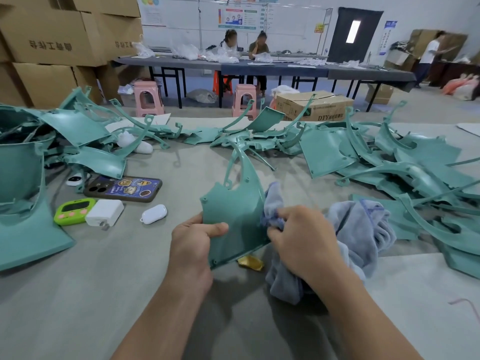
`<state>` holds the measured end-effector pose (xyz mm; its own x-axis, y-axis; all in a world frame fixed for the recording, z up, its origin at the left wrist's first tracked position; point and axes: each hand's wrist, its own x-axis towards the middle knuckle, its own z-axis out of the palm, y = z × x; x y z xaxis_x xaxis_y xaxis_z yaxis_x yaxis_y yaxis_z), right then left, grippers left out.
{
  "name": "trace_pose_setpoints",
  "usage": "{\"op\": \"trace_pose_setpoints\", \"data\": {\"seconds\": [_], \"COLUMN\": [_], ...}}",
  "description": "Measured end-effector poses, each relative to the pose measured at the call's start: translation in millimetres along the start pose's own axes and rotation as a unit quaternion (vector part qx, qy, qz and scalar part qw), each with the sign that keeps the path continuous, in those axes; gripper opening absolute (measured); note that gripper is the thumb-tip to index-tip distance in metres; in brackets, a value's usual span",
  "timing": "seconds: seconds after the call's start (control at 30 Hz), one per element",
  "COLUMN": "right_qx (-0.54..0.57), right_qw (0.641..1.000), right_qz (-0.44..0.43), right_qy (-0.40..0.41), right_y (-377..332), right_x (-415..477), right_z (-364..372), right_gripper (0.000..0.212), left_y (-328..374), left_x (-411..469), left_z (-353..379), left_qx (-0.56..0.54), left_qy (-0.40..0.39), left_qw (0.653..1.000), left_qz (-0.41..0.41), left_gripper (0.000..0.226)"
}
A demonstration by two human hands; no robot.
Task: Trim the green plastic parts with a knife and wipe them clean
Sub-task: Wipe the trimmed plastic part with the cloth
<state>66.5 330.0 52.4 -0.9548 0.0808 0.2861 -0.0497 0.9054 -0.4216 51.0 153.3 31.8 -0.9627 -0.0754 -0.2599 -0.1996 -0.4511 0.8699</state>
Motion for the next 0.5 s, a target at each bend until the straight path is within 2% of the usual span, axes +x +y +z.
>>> {"op": "trace_pose_setpoints", "data": {"seconds": [0.1,0.2,0.23,0.3,0.4,0.5], "right_qx": [-0.083,-0.080,-0.070,-0.064,-0.002,0.055], "right_qw": [0.996,0.993,0.992,0.992,0.983,0.962], "right_qz": [-0.015,-0.046,-0.050,-0.091,-0.182,-0.251], "right_qy": [-0.034,0.078,0.093,0.064,0.008,-0.091], "right_y": [-5,-17,-23,-31,-45,-59], "right_x": [0,-6,-10,-16,-22,-32], "right_z": [7,13,15,20,27,34], "right_gripper": [0.011,0.002,0.005,0.006,0.003,0.012], "left_y": [-1,-2,-2,-2,-1,0], "left_x": [6,4,5,5,6,9], "left_z": [-4,-1,0,1,0,-4], "left_qx": [-0.024,-0.051,-0.054,-0.067,-0.102,-0.098], "left_qy": [0.027,0.047,0.057,0.080,0.111,0.112], "left_qw": [0.999,0.997,0.996,0.992,0.988,0.989], "left_qz": [0.000,0.036,0.052,0.068,0.041,0.023], "left_gripper": [0.032,0.030,0.031,0.031,0.027,0.018]}}
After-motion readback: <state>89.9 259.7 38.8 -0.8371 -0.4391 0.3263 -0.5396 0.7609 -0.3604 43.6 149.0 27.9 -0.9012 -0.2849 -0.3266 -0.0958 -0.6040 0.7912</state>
